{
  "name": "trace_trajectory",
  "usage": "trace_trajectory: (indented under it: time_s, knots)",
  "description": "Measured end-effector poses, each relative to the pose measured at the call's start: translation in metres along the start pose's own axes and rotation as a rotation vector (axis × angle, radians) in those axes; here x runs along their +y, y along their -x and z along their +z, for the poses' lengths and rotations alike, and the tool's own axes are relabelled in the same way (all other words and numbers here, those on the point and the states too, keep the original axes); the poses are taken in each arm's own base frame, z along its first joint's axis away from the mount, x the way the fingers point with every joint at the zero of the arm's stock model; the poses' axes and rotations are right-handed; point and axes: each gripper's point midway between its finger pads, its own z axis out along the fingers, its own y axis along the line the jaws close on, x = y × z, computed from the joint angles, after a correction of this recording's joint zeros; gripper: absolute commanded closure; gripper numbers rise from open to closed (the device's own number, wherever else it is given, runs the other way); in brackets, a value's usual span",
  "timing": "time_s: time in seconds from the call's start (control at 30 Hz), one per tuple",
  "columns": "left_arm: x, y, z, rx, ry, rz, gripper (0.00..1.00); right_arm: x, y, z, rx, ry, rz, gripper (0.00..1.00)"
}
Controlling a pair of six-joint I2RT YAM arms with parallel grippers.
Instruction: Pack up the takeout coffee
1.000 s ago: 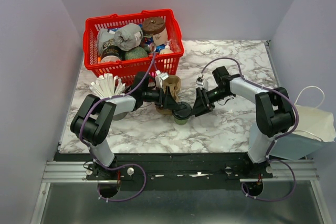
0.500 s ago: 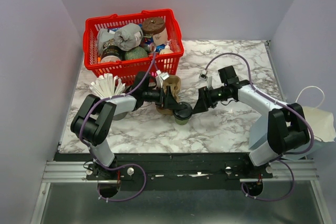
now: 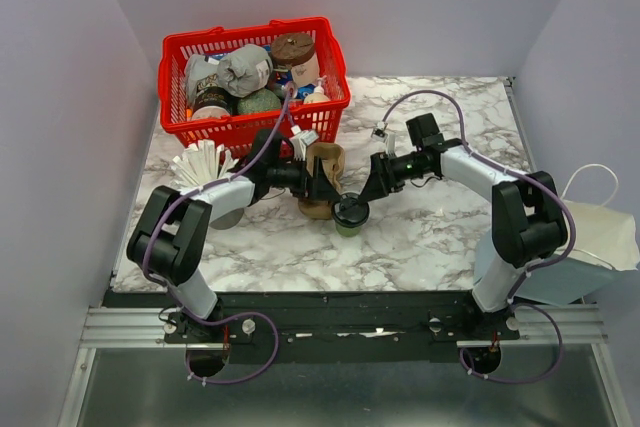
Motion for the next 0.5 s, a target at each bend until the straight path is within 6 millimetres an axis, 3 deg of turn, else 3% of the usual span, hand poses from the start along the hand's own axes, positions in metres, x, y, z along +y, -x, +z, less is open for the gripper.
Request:
trace_trajectory:
  time_s: [0.5]
  knots:
    - [-0.0003,-0.0092,-0.0027,-0.014,-0.017,-0.052,0.23,0.0022,-0.0035,0.0046,0.001,0.046,0.031,0.36]
